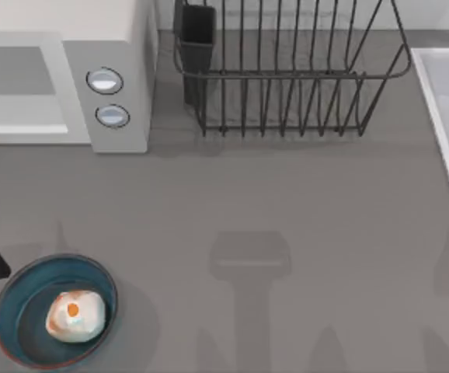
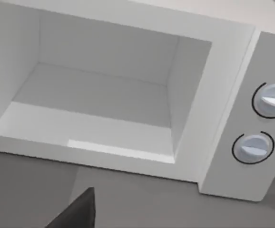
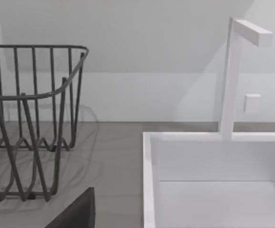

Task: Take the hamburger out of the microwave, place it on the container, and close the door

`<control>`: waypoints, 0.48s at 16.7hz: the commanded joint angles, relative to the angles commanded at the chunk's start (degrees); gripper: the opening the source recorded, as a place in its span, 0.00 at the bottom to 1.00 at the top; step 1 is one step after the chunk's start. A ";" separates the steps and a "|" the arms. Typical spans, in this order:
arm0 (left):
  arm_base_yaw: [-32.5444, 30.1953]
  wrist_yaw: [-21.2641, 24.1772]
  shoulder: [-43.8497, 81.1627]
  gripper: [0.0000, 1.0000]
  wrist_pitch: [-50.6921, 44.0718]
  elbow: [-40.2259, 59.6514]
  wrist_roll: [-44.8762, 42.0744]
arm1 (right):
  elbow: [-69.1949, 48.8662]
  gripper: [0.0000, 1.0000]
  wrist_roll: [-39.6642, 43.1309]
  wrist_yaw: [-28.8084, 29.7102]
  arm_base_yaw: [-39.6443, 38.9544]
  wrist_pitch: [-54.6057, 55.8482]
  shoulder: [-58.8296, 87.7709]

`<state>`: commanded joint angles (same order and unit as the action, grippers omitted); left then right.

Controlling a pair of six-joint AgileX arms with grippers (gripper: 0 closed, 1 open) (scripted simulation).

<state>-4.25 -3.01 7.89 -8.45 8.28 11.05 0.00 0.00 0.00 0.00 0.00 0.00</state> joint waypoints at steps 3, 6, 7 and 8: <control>3.10 2.23 -6.08 1.00 6.19 -6.02 -8.25 | 0.00 1.00 0.00 0.00 0.00 0.00 0.00; 4.25 3.01 -7.89 1.00 8.45 -8.28 -11.05 | 0.00 1.00 0.00 0.00 0.00 0.00 0.00; 4.25 3.01 -7.89 1.00 8.45 -8.28 -11.05 | 0.00 1.00 0.00 0.00 0.00 0.00 0.00; 4.25 3.01 -7.89 1.00 8.45 -8.28 -11.05 | 0.00 1.00 0.00 0.00 0.00 0.00 0.00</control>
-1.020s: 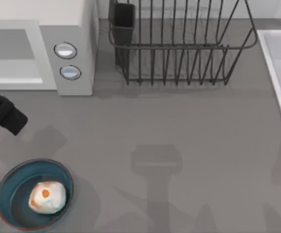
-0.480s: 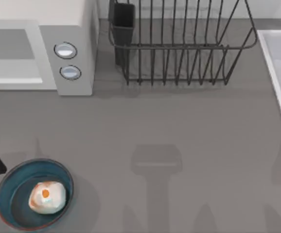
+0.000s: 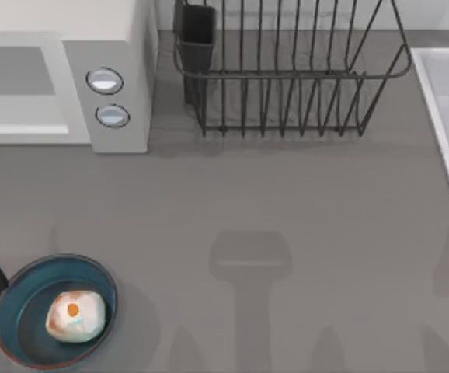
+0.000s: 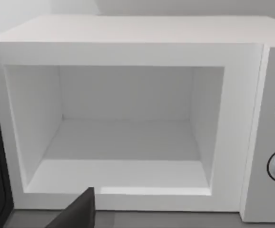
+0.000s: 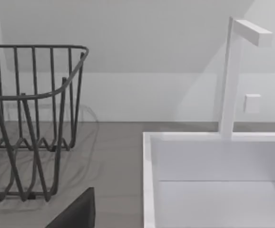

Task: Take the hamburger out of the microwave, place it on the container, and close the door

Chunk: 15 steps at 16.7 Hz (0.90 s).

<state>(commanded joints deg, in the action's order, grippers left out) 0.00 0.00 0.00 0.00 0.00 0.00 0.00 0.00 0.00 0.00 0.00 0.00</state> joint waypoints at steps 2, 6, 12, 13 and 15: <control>0.00 0.00 0.00 1.00 0.00 0.00 0.00 | 0.00 1.00 0.00 0.00 0.00 0.00 0.00; 0.00 0.00 0.00 0.70 0.00 0.00 0.00 | 0.00 1.00 0.00 0.00 0.00 0.00 0.00; 0.00 0.00 0.00 0.25 0.00 0.00 0.00 | 0.00 1.00 0.00 0.00 0.00 0.00 0.00; 0.00 0.00 0.00 0.17 0.00 0.00 0.00 | 0.00 1.00 0.00 0.00 0.00 0.00 0.00; 0.00 0.00 0.00 0.02 0.00 0.00 0.00 | 0.00 1.00 0.00 0.00 0.00 0.00 0.00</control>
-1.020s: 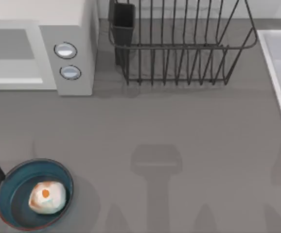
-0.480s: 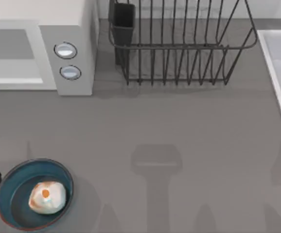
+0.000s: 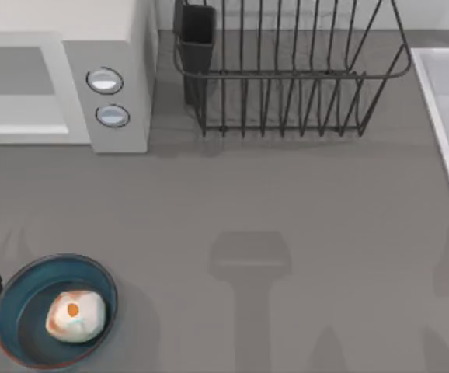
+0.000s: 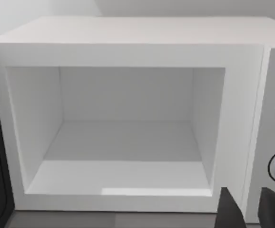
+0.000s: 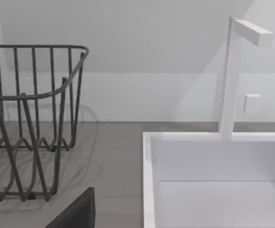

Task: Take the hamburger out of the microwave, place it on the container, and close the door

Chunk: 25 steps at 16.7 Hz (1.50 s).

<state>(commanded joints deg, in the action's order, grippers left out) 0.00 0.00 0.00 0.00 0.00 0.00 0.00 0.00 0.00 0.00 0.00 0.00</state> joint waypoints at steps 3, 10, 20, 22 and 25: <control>0.00 0.00 0.00 0.00 0.00 0.00 0.00 | 0.00 1.00 0.00 0.00 0.00 0.00 0.00; 0.20 0.20 0.06 0.00 0.05 0.01 0.01 | 0.00 1.00 0.00 0.00 0.00 0.00 0.00; 11.25 11.25 1.83 0.00 2.16 -0.34 -0.02 | 0.00 1.00 0.00 0.00 0.00 0.00 0.00; 10.91 10.92 1.68 0.00 2.13 -0.24 -0.06 | 0.00 1.00 0.00 0.00 0.00 0.00 0.00; 7.32 7.34 2.47 0.00 2.38 0.33 -0.10 | 0.00 1.00 0.00 0.00 0.00 0.00 0.00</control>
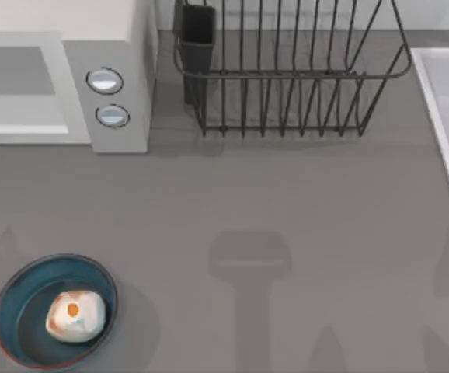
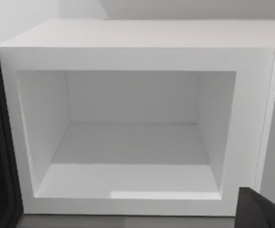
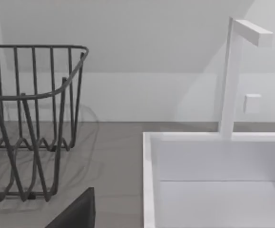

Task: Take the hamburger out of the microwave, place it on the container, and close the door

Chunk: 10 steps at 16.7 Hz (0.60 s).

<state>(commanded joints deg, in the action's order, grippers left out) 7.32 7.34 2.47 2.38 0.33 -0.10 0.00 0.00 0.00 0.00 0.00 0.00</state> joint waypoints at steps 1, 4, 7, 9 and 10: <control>-2.14 -2.15 0.32 0.00 0.04 0.29 -0.02 | 0.00 1.00 0.00 0.00 0.00 0.00 0.00; -10.17 -10.17 1.11 0.00 -0.03 1.15 -0.05 | 0.00 1.00 0.00 0.00 0.00 0.00 0.00; -14.83 -14.84 1.32 0.00 -0.32 1.63 -0.07 | 0.00 1.00 0.00 0.00 0.00 0.00 0.00; -15.15 -15.15 1.30 0.00 -0.37 1.65 -0.07 | 0.00 1.00 0.00 0.00 0.00 0.00 0.00; -15.15 -15.15 1.30 0.00 -0.37 1.65 -0.07 | 0.00 1.00 0.00 0.00 0.00 0.00 0.00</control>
<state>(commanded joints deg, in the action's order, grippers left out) -7.83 -7.81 3.77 2.01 1.98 -0.17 0.00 0.00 0.00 0.00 0.00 0.00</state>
